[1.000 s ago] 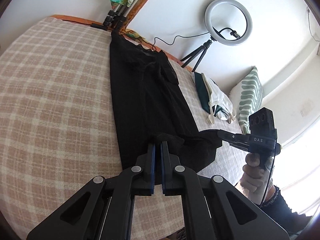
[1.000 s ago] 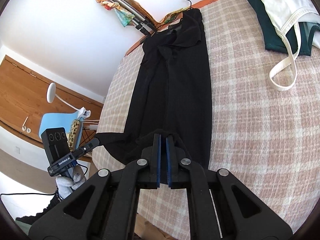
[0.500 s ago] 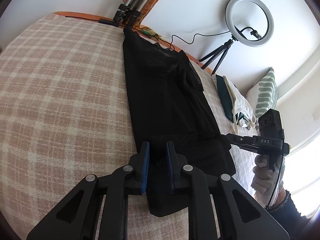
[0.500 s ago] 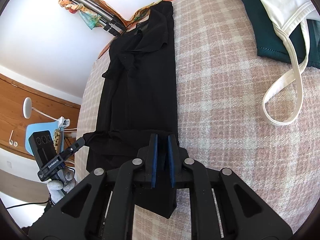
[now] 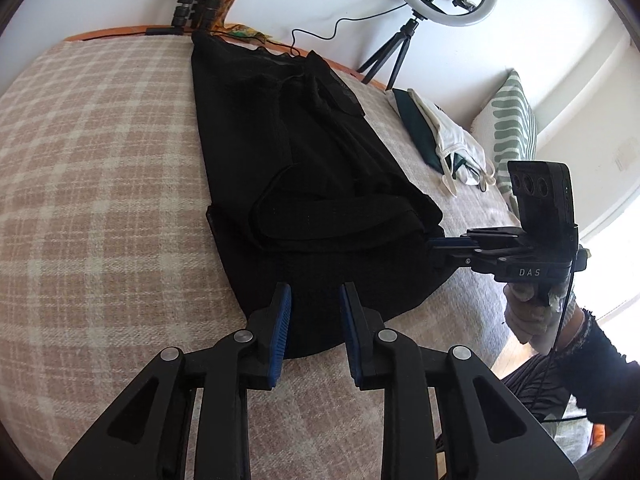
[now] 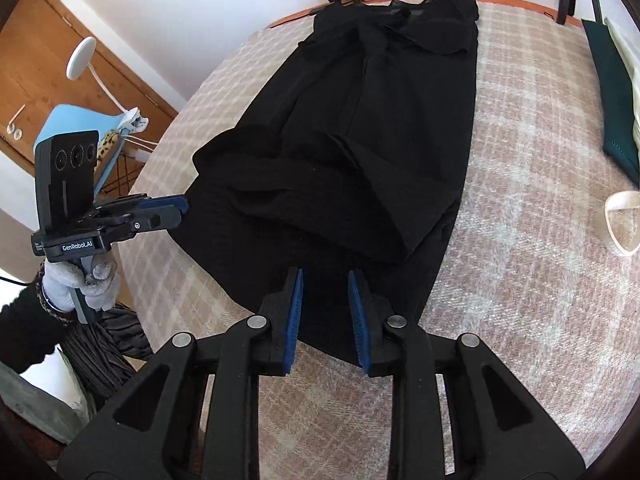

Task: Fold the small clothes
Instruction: 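Move both tools to the collar end and grasp the collar, then lift the collar end with both tools and fold it over toward the hem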

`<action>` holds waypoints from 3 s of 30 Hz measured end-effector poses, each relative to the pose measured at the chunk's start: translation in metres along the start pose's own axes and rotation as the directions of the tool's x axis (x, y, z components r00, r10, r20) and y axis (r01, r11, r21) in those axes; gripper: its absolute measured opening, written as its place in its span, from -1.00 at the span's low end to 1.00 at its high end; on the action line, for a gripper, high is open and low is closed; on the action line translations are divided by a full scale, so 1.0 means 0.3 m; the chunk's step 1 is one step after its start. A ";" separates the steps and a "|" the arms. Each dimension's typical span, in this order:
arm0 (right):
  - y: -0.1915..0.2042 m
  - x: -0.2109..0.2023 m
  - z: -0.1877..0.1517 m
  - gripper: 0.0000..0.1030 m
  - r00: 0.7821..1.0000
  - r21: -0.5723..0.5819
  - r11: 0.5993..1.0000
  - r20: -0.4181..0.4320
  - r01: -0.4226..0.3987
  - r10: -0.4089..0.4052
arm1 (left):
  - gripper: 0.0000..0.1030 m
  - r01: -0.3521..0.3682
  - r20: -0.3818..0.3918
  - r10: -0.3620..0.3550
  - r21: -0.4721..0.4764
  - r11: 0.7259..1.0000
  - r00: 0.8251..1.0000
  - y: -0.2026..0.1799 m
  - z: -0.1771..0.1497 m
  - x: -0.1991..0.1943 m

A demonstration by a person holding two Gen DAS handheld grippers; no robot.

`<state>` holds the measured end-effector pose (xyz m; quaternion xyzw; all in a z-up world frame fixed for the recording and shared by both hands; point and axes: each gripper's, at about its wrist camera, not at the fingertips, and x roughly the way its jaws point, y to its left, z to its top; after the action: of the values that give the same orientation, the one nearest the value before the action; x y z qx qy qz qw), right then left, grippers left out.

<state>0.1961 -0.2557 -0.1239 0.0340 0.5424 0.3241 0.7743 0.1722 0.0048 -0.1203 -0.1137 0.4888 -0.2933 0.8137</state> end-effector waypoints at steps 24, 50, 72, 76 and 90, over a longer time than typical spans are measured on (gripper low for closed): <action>-0.218 -0.079 0.228 -0.50 0.974 0.161 0.980 0.170 0.120 -0.148 | -0.55 -0.192 0.146 0.194 -0.030 0.981 0.970 0.129 0.227 0.018; -0.616 0.106 0.810 -0.22 0.986 0.266 0.963 0.151 0.033 -0.076 | -0.17 -0.155 0.129 0.163 -0.065 0.986 0.978 0.396 0.782 0.216; -0.581 0.179 0.973 -0.88 0.979 0.163 0.979 0.143 0.123 -0.147 | -0.95 -0.158 0.148 0.156 0.003 0.987 0.977 0.405 0.914 0.396; -0.580 0.205 0.962 -0.88 0.980 0.157 0.977 0.119 0.141 -0.161 | -0.95 -0.172 0.135 0.168 0.022 0.985 0.977 0.402 0.896 0.412; -0.431 -0.070 0.895 -0.88 0.966 0.145 0.989 0.248 0.032 -0.068 | -0.96 -0.132 0.241 0.115 0.058 0.990 0.964 0.249 0.821 0.180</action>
<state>0.4834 -0.2886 -0.0493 0.1153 0.4617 0.2588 0.8406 0.4307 0.0078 -0.0728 -0.0872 0.3832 -0.2441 0.8865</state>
